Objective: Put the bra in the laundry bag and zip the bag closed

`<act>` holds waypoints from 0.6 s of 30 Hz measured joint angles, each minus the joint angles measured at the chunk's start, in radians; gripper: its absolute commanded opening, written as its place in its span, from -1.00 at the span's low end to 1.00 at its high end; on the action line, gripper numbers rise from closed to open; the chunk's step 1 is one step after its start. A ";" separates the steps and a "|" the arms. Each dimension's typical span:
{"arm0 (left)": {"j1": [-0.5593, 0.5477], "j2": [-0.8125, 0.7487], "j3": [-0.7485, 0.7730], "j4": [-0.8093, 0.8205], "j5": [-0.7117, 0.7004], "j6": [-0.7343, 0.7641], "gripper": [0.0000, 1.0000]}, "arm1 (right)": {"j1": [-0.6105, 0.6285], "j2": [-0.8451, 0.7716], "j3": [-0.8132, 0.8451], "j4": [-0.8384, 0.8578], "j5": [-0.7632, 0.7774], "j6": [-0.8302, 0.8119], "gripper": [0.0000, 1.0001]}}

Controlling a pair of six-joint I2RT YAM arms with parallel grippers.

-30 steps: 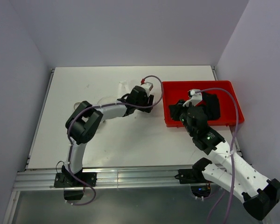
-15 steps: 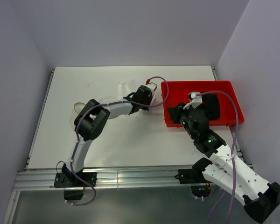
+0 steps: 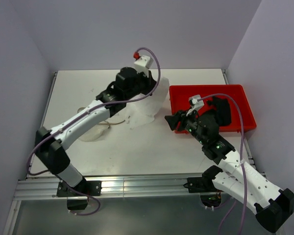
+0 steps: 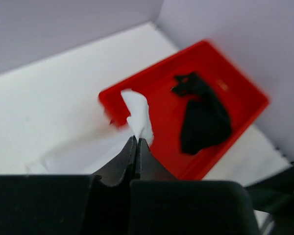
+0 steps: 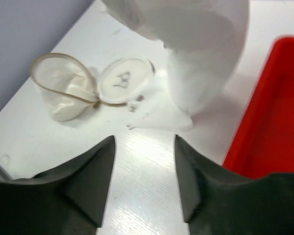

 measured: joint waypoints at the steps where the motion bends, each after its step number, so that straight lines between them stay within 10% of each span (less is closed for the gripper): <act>1: 0.000 -0.031 0.027 -0.013 0.021 -0.009 -0.99 | -0.002 0.009 0.012 0.006 -0.023 -0.022 0.38; 18: -0.002 -0.169 0.361 -0.290 0.307 -0.100 -1.00 | -0.176 -0.003 0.043 0.167 -0.515 -0.087 0.94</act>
